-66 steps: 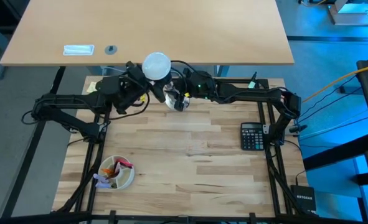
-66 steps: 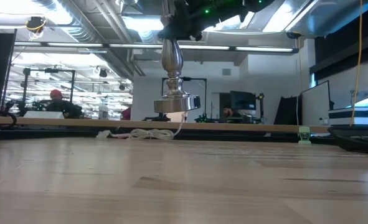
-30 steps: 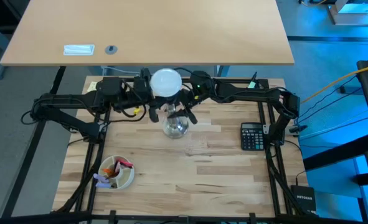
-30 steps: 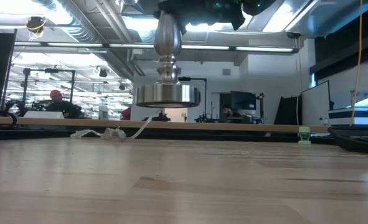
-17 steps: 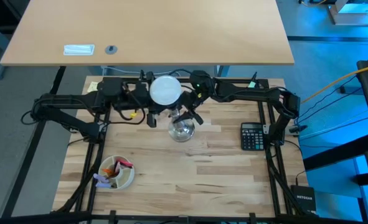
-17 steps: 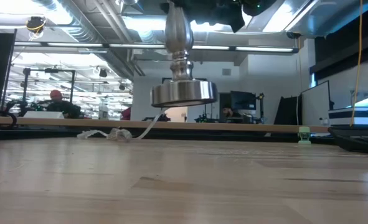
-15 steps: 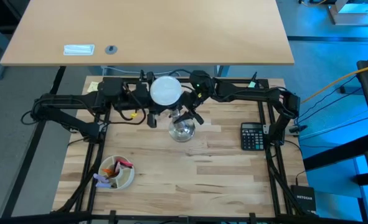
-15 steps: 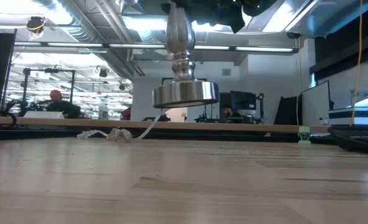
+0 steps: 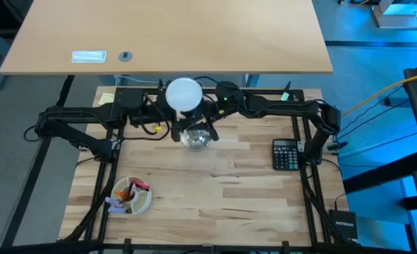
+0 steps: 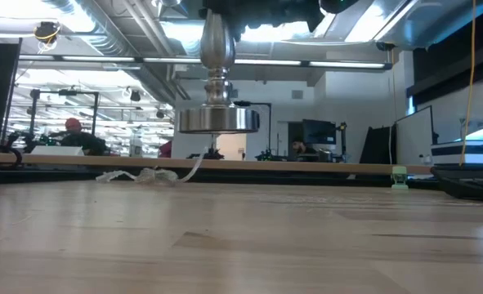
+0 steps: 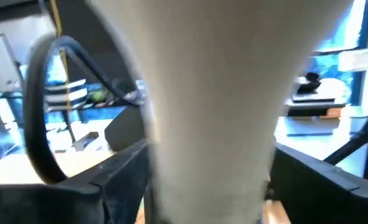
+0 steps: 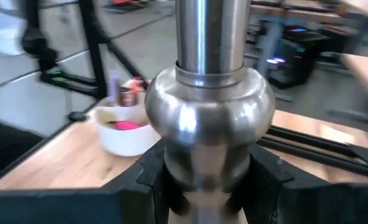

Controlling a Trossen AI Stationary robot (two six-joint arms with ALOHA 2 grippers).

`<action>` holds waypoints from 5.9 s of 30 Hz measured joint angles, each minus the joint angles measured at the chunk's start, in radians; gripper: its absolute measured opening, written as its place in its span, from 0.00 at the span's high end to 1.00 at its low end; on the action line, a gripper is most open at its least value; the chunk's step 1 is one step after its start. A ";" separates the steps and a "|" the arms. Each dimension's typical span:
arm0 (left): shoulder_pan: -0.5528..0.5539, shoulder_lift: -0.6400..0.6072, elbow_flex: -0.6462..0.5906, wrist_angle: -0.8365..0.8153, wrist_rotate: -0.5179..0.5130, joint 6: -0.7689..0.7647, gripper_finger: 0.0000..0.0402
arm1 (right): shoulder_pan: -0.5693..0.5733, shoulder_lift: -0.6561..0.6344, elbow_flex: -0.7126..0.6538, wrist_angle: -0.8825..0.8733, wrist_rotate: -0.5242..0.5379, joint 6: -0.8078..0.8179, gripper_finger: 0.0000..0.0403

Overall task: Screw lightbulb
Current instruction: Insert the white lightbulb on the silver lamp

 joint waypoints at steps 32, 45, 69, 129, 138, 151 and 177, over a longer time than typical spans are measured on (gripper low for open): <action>-0.179 -0.110 0.006 -0.190 -0.813 0.026 0.26 | -0.027 0.024 0.117 -0.023 0.658 -0.085 0.66; -0.239 0.083 0.006 0.518 -1.101 0.508 0.32 | -0.025 0.051 0.115 0.037 0.710 -0.092 0.66; -0.112 0.084 0.006 0.583 -0.966 0.441 0.32 | -0.025 0.051 0.114 0.030 0.706 -0.126 0.66; -0.126 -0.002 0.010 0.004 0.179 0.051 0.67 | 0.101 0.034 0.109 -0.074 -0.463 0.053 0.66; -0.101 0.000 0.006 0.020 0.197 0.032 0.62 | 0.102 0.037 0.109 -0.098 -0.341 -0.010 0.66; -0.099 -0.037 -0.001 -0.028 0.140 0.056 0.35 | 0.101 0.028 0.118 -0.114 -0.100 -0.017 0.66; -0.093 -0.101 0.003 -0.100 0.034 0.056 0.23 | 0.092 0.007 0.131 -0.130 -0.003 -0.027 0.66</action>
